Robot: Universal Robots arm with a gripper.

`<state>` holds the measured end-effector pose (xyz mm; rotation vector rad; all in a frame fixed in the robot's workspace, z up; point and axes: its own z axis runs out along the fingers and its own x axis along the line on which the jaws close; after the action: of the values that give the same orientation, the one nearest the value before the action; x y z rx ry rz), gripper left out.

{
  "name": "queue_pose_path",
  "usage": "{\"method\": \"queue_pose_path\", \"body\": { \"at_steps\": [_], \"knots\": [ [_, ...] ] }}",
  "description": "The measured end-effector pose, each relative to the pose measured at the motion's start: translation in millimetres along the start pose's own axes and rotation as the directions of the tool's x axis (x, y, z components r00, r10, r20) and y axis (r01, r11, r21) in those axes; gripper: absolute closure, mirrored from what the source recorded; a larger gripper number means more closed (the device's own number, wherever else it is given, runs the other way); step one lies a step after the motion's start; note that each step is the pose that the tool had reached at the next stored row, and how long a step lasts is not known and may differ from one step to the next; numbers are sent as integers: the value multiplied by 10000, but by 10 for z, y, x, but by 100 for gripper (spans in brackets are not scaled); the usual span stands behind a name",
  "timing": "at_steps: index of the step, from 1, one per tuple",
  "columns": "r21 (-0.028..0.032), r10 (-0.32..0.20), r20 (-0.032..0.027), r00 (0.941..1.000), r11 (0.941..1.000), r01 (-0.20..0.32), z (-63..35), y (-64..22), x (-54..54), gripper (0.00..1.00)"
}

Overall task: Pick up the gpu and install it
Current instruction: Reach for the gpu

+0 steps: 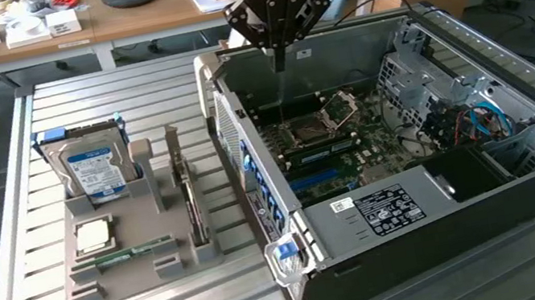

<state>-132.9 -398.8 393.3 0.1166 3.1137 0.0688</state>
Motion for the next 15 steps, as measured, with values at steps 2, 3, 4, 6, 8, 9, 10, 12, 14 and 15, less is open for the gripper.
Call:
{"method": "queue_pose_path", "body": {
  "at_steps": [2,3,4,6,8,9,10,12,14,15],
  "knots": [
    [0,0,0,10000,10000,0,-1,-2,32,89],
    [-1,-1,0,10000,10000,1,-1,-4,47,89],
    [-1,0,0,10000,10000,0,-1,-5,63,89],
    [0,0,0,10000,10000,0,-2,-7,92,89],
    [-1,1,0,10000,10000,-1,-3,-9,122,89],
    [-1,1,1,10000,10000,-1,-3,-10,139,89],
    [0,0,0,10000,10000,0,-3,-12,155,89],
    [-1,-1,0,10000,10000,1,-4,-14,191,89],
    [0,0,0,10000,10000,0,-5,-17,224,89],
    [0,0,0,10000,10000,0,-6,-18,239,89]
  ]
}}
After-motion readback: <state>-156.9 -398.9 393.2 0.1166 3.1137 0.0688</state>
